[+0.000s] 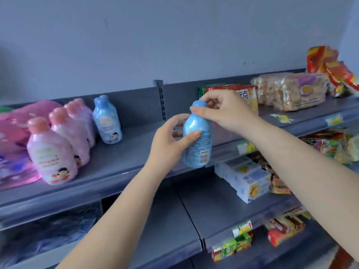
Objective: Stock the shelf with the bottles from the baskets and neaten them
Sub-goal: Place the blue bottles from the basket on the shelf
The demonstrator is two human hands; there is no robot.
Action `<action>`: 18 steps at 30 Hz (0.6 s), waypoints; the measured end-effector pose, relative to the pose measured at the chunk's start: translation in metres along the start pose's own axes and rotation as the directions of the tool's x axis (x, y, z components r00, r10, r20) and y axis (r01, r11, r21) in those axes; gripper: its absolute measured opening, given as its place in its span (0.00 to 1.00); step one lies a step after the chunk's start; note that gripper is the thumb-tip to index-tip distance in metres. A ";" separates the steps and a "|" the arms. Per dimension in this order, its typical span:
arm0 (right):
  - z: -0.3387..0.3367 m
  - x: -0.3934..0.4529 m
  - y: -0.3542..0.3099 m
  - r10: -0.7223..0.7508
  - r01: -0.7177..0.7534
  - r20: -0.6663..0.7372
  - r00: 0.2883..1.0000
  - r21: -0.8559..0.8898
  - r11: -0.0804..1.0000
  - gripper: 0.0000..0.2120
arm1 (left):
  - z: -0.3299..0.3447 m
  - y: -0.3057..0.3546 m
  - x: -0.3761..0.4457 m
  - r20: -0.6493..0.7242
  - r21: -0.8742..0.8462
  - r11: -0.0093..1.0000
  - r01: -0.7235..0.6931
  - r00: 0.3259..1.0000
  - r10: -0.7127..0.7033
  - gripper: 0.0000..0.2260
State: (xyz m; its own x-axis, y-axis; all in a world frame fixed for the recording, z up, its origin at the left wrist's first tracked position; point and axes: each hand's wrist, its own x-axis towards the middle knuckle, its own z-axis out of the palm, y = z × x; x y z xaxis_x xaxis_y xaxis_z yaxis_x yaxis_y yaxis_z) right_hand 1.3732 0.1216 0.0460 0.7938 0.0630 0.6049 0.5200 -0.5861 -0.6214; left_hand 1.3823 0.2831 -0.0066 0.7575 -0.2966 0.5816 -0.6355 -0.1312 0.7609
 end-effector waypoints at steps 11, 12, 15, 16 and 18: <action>0.073 0.058 -0.040 -0.181 0.049 0.354 0.917 0.351 0.935 0.07 | -0.096 -0.006 -0.005 -0.168 0.025 0.994 0.102 0.981 -0.097 0.16; 0.079 0.061 -0.042 -0.180 0.048 0.344 0.922 0.360 0.932 0.06 | -0.101 -0.008 -0.005 -0.199 0.009 0.993 0.117 0.974 -0.113 0.17; 0.098 0.070 -0.048 -0.142 0.018 0.301 0.943 0.382 0.924 0.04 | -0.106 -0.014 -0.011 -0.346 0.018 0.990 0.136 0.930 -0.122 0.19; 0.105 0.072 -0.050 -0.120 0.003 0.276 0.954 0.393 0.920 0.03 | -0.105 -0.016 -0.014 -0.393 0.054 0.989 0.139 0.913 -0.107 0.21; 0.118 0.077 -0.055 -0.067 -0.023 0.195 0.978 0.424 0.905 0.03 | -0.101 -0.019 -0.021 -0.457 0.171 0.972 0.161 0.887 -0.066 0.28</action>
State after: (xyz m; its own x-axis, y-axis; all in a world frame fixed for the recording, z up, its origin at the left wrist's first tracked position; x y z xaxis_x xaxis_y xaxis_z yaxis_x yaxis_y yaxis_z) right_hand 1.4428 0.2536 0.0677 0.8034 0.2588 0.5362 0.5866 -0.1893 -0.7875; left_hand 1.3937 0.3874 -0.0044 0.7823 0.1780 0.5969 -0.5214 -0.3373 0.7838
